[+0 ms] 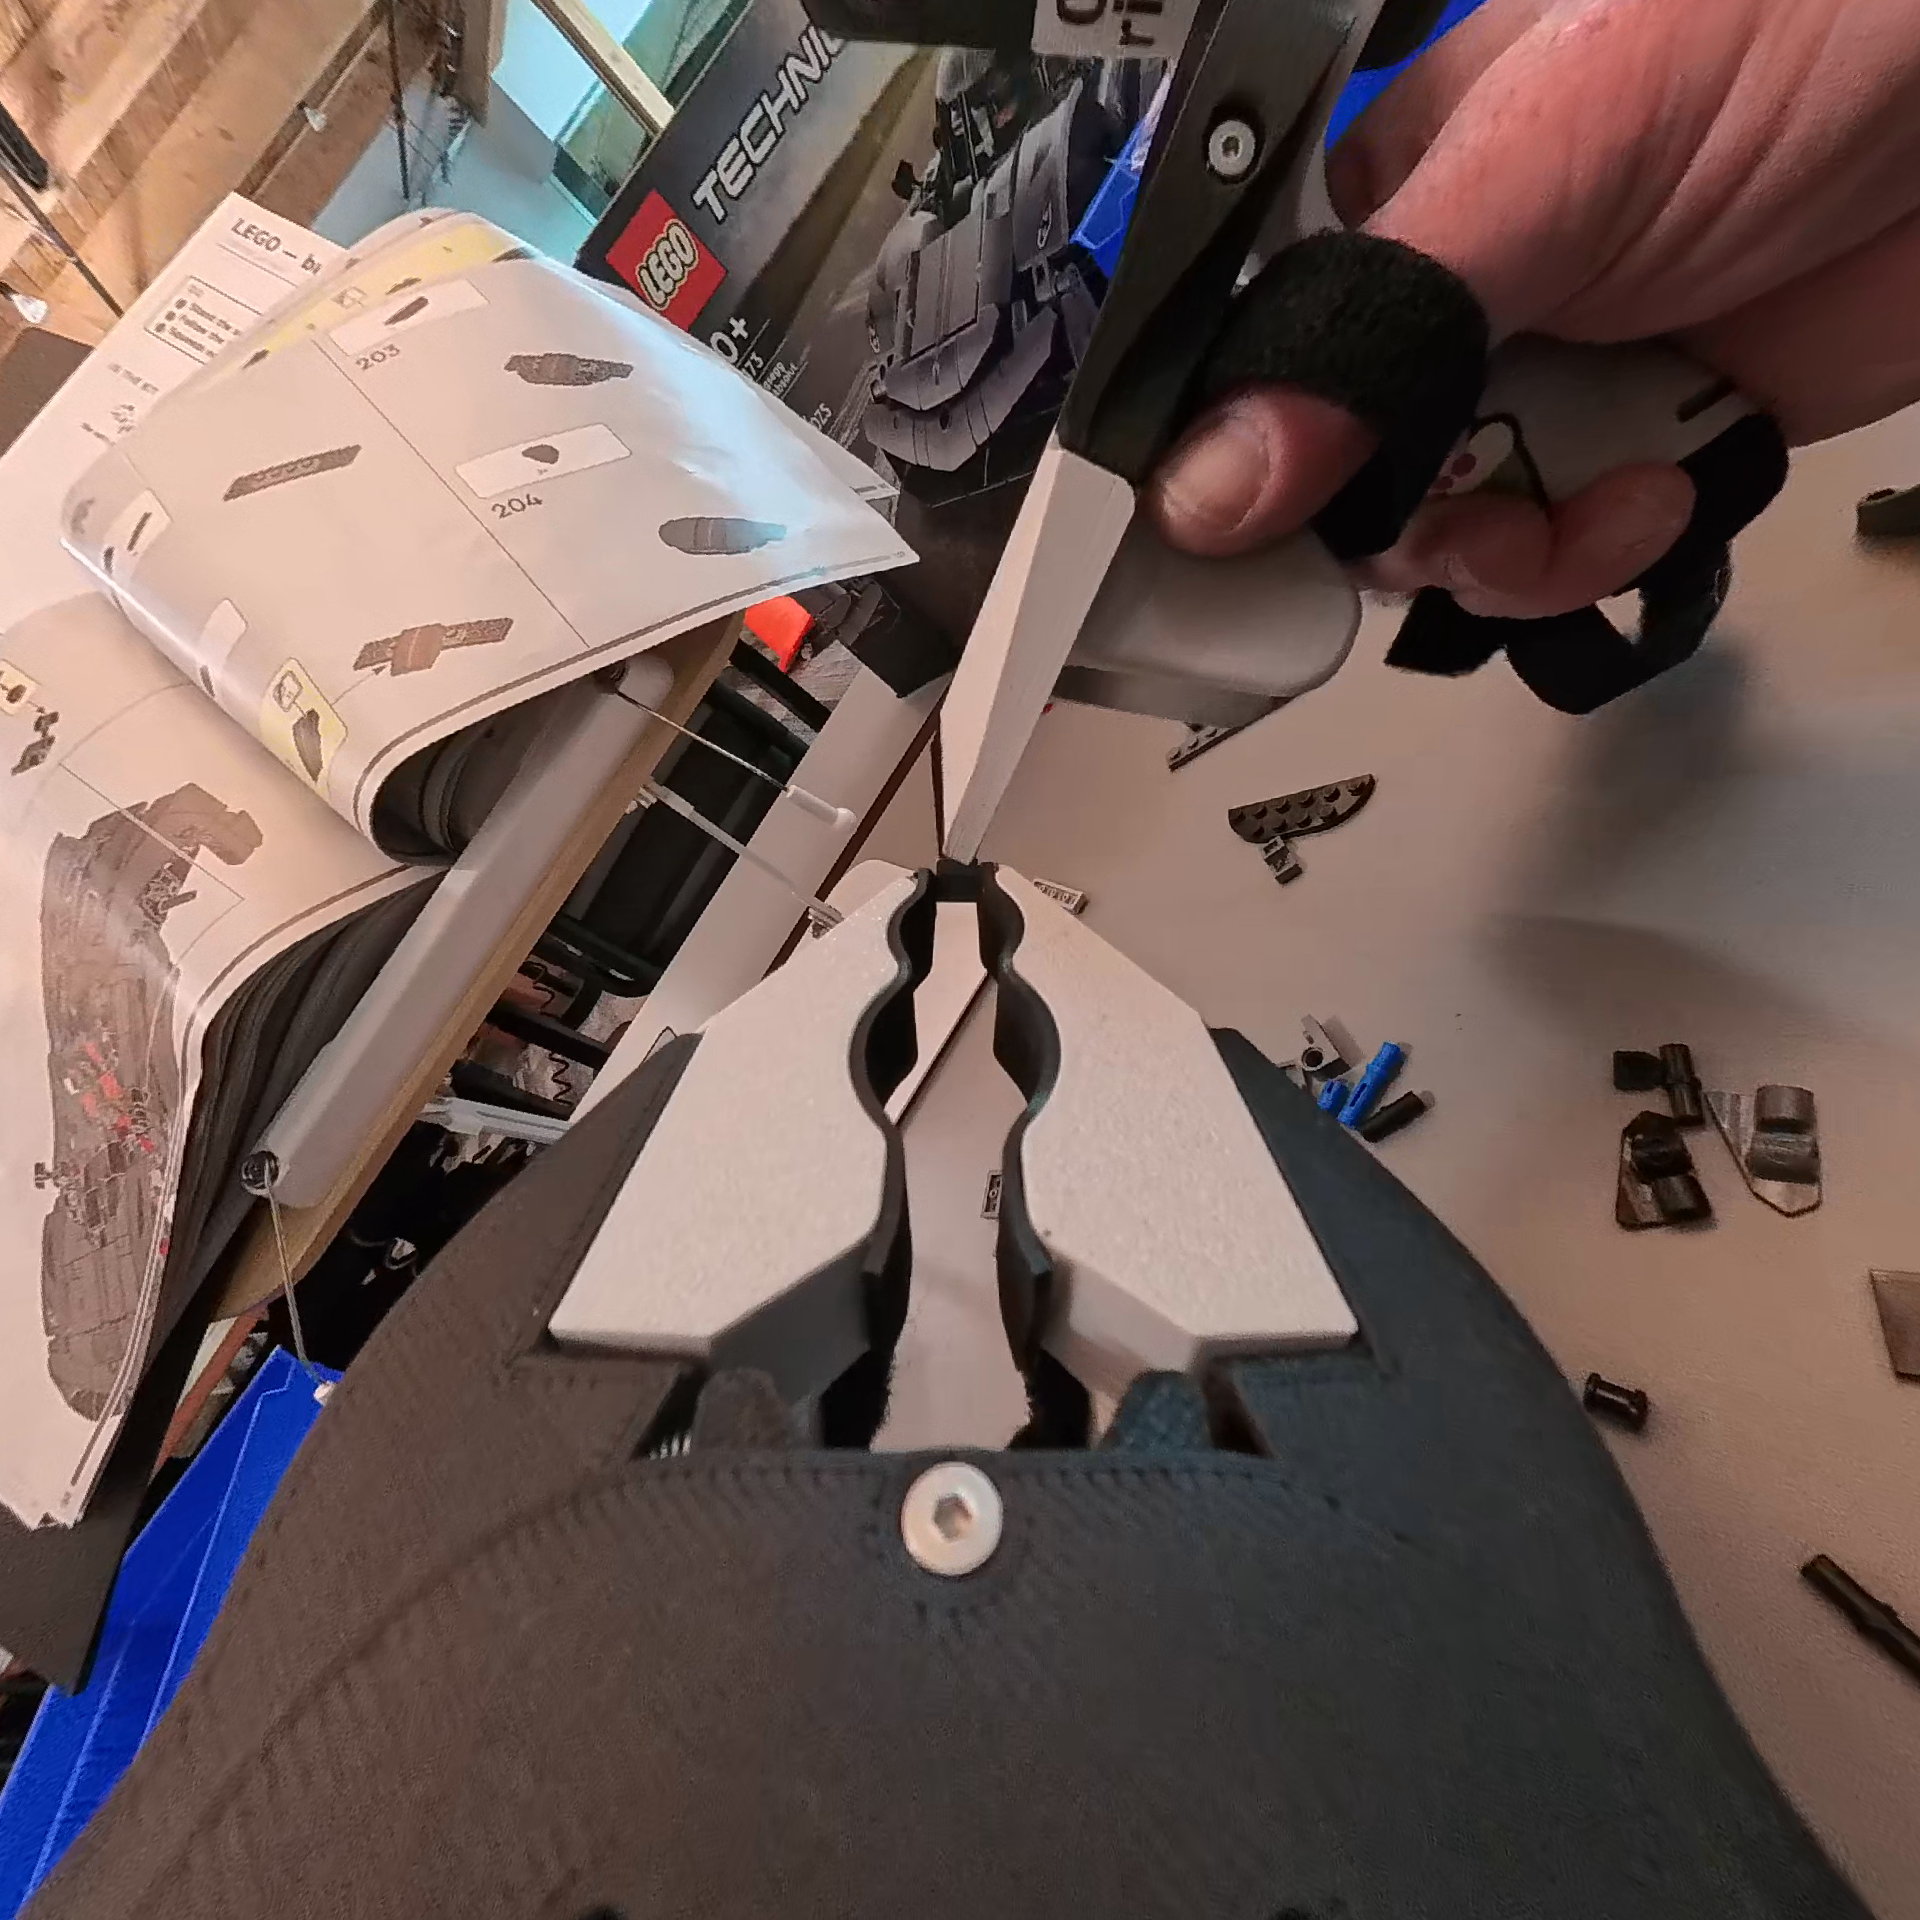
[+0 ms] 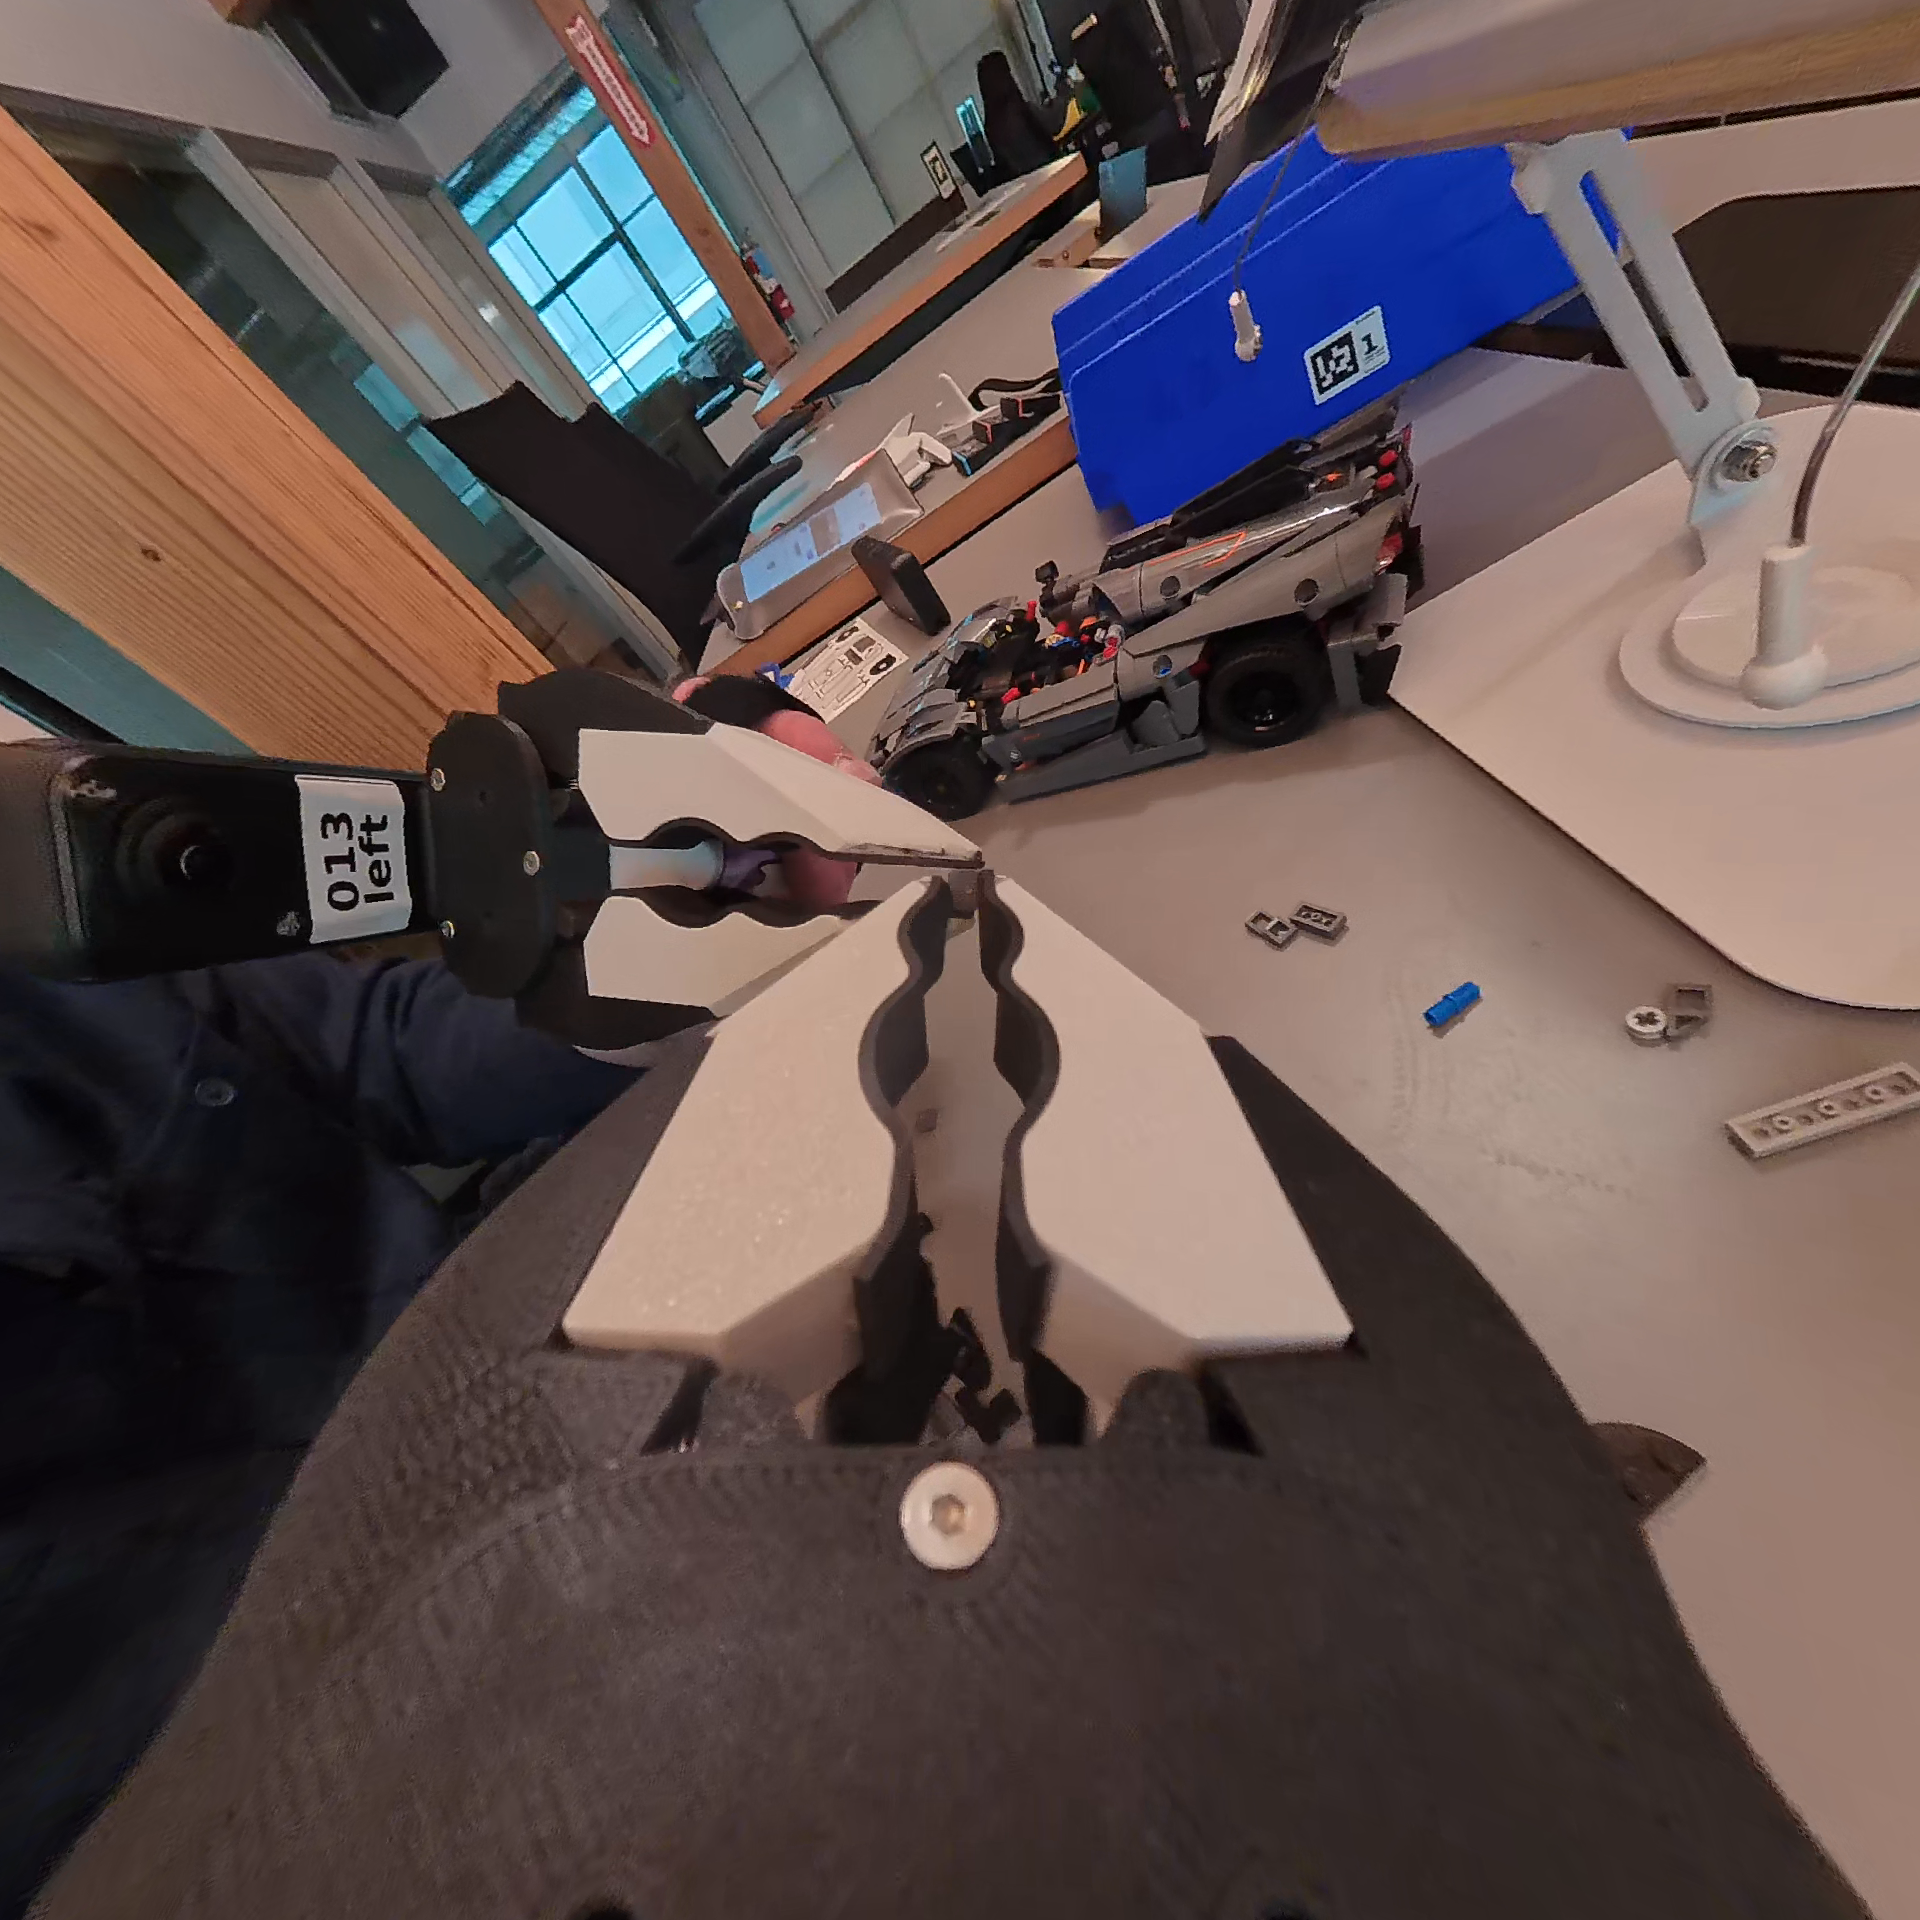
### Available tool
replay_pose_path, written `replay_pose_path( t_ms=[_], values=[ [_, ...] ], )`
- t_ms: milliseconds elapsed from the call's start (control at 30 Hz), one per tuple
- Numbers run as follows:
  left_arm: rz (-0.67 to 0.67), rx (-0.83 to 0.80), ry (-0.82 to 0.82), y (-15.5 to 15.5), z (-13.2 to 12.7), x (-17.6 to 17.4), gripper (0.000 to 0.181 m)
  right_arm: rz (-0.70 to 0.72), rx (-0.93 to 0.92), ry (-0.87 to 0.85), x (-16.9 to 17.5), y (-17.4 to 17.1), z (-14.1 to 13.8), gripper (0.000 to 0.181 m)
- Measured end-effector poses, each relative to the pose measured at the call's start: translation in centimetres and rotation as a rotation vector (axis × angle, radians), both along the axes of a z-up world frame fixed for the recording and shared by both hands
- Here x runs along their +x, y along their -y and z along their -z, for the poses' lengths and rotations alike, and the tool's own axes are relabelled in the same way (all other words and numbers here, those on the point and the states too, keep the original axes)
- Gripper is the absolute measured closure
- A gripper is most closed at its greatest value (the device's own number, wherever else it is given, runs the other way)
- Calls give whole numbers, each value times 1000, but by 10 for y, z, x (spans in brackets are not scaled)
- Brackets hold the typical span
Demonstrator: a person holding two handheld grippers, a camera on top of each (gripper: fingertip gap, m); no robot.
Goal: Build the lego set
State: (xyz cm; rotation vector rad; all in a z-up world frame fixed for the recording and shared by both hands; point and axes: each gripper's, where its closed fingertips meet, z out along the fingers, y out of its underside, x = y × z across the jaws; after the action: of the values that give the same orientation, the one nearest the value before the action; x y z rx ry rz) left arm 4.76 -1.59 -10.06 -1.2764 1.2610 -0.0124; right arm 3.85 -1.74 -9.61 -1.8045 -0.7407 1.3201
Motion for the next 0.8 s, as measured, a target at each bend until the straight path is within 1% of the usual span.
replay_pose_path(
  t_ms=[67, 200, 500, 667, 733, 800],
  values=[
    [-1, 1, -2, 0, 0, 0, 176, -3, 2, 3, 0, 1, -1, 178],
    [-1, -3, -8, 0, 2, 1, 176, -6, -6, 16, -1, 1, 2, 173],
    [-2, -12, -18, 0, 4, 1, 176, 20, 47, 76, -1, 0, 4, 177],
    [-10, -59, -36, -3, 9, 1, 175, 39, 89, 146, 0, -4, 9, 177],
    [-9, -72, -29, 0, 6, 0, 173, 46, 109, 172, -1, -6, 9, 178],
    [-11, -46, -2, 6, -7, -2, 171, 49, 124, 191, -2, -9, 8, 178]
  ],
)
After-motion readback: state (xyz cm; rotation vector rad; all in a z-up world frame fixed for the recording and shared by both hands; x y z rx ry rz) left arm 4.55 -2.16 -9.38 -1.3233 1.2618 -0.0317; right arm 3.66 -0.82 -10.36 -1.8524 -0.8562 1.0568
